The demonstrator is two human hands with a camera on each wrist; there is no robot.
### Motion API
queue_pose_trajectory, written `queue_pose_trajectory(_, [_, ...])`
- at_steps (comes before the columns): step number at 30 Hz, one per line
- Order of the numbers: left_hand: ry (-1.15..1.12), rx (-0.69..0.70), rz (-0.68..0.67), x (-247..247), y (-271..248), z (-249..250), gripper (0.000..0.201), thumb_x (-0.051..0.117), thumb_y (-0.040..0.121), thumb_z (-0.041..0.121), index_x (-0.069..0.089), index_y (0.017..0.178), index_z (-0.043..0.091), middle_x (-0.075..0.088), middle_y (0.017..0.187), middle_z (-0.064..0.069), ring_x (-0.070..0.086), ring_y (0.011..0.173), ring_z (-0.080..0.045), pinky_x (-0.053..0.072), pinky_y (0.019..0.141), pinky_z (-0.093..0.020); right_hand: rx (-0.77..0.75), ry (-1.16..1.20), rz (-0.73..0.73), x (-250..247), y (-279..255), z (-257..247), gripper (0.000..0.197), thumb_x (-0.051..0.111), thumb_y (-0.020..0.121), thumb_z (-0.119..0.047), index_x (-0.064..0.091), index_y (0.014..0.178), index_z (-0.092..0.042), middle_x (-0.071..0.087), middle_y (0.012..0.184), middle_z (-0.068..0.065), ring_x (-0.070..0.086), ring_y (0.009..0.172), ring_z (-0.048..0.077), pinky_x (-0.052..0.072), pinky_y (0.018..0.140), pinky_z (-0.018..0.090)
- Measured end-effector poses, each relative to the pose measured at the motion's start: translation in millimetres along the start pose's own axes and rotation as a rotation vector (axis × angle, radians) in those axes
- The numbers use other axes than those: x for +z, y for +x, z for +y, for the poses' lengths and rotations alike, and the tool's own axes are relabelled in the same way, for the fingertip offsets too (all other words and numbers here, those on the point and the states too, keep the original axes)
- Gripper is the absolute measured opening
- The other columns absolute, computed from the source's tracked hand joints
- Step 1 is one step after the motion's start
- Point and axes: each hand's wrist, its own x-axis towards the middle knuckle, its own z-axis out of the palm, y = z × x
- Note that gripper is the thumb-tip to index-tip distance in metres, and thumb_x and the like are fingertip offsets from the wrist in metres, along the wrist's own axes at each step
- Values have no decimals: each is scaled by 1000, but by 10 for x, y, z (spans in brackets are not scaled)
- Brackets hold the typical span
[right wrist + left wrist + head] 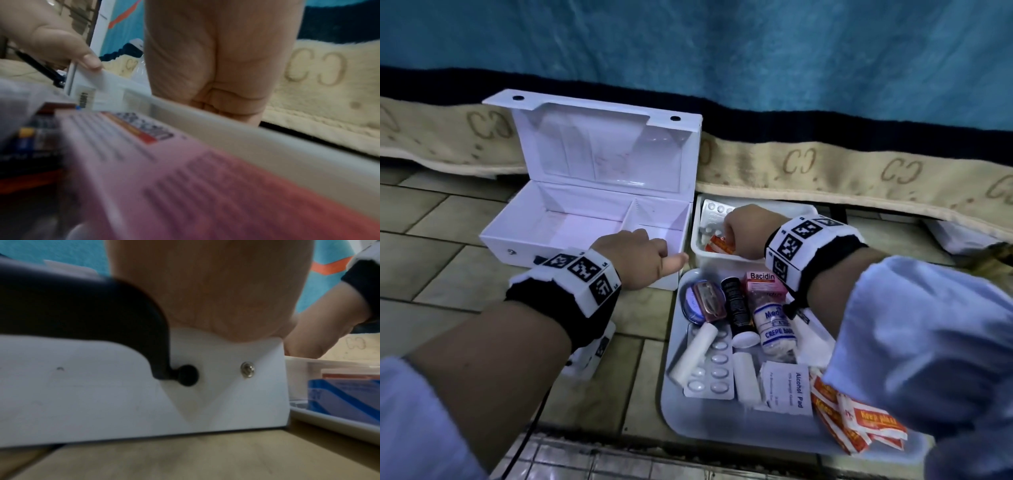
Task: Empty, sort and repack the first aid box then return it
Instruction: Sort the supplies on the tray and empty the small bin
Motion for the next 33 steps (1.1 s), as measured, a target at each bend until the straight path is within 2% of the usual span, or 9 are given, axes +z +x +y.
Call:
queue_pose_trajectory(5, [7, -9, -1, -9, -11, 17, 60, 18, 87, 70, 53, 112, 29, 49, 113, -5, 52, 103, -25, 43, 93, -41, 11, -40, -42, 10, 20, -16, 18, 46, 92, -12, 63, 89, -8, 65, 107, 7, 53, 83, 22, 40, 70, 26])
queue_pose_trajectory(11, [12, -7, -6, -12, -8, 15, 59, 18, 87, 69, 53, 114, 29, 49, 113, -6, 52, 103, -26, 43, 94, -42, 41, 110, 6, -157, 17, 79, 18, 59, 87, -13, 74, 95, -10, 71, 103, 5, 65, 93, 21, 54, 84, 31])
queue_pose_trajectory(15, [21, -8, -9, -14, -12, 17, 59, 18, 88, 69, 52, 115, 29, 49, 115, -7, 52, 104, -26, 43, 94, -43, -97, 75, -72, -53, 36, 53, 32, 52, 88, -6, 72, 107, -21, 62, 125, -3, 58, 111, 20, 45, 95, 28])
queue_pose_trajectory(18, [17, -12, -10, -14, -11, 17, 58, 18, 88, 68, 52, 114, 29, 49, 116, -6, 52, 105, -26, 43, 94, -42, -137, -29, -97, 8, 59, 46, 40, 47, 88, -5, 64, 121, -22, 55, 134, -2, 53, 118, 23, 43, 101, 34])
queue_pose_trajectory(21, [11, -12, -9, -7, -5, 12, 57, 18, 88, 68, 53, 112, 30, 49, 115, -6, 51, 105, -25, 42, 95, -42, -81, 35, 17, -33, 95, 54, 41, 50, 86, -5, 63, 121, -21, 59, 129, 1, 57, 105, 22, 47, 90, 31])
queue_pose_trajectory(25, [14, -14, -6, -4, 5, 16, 59, 18, 87, 69, 53, 113, 29, 49, 113, -6, 52, 104, -25, 43, 93, -43, -14, 177, 279, -152, 51, 156, 46, 61, 80, -14, 61, 120, -37, 58, 129, -4, 48, 119, 23, 40, 104, 36])
queue_pose_trajectory(28, [30, -8, -9, -3, 8, 17, 58, 18, 88, 68, 52, 116, 30, 49, 114, -7, 52, 104, -26, 43, 94, -43, -17, 358, 294, -211, -77, 233, 36, 69, 81, -14, 67, 116, -22, 60, 128, -9, 52, 117, 16, 43, 102, 32])
queue_pose_trajectory(30, [33, -6, -7, -2, 9, 15, 58, 18, 89, 67, 51, 117, 29, 49, 115, -7, 52, 105, -26, 43, 95, -43, -4, 599, 296, -195, -147, 265, 32, 70, 81, -6, 69, 113, -11, 61, 127, -6, 62, 106, 16, 51, 90, 27])
queue_pose_trajectory(33, [22, -5, -4, -10, 7, 19, 59, 18, 88, 68, 52, 115, 29, 49, 115, -7, 52, 105, -26, 42, 95, -43, -26, 791, 366, -124, -193, 313, 34, 70, 78, 1, 67, 112, -2, 61, 125, 0, 60, 103, 11, 45, 76, 6])
